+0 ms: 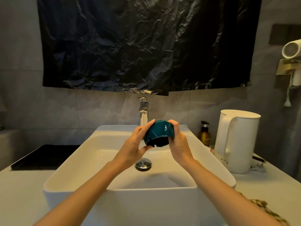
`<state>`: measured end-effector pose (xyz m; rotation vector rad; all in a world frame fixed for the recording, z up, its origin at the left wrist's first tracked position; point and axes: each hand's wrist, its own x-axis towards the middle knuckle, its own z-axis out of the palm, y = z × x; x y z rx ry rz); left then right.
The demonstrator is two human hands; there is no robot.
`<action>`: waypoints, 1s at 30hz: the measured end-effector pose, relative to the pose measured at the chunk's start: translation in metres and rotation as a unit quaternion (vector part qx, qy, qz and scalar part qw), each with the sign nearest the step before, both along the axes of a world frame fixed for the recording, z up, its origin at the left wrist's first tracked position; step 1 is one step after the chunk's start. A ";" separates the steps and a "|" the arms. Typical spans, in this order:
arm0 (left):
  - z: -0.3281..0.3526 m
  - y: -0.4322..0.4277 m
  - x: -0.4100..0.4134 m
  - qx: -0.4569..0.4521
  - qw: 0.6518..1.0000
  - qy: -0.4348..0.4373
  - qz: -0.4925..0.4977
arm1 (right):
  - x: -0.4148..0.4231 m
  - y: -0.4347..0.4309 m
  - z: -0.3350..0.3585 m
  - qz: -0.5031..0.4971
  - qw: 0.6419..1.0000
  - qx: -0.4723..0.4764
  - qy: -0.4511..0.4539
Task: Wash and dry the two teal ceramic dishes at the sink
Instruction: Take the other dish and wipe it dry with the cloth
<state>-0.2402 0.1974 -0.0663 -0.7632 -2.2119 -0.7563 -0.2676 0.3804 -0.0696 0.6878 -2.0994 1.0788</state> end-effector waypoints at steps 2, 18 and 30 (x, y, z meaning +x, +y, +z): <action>0.002 0.003 0.001 0.021 0.999 -0.034 -0.015 | -0.001 0.000 0.000 -0.007 1.000 -0.016 -0.016; 0.022 0.040 -0.020 0.368 0.826 -0.412 -0.107 | -0.004 0.005 0.017 -0.056 0.880 -0.196 -0.429; 0.012 0.030 -0.018 0.422 0.800 -0.424 -0.047 | 0.026 0.067 0.038 -0.136 0.958 -0.071 -0.244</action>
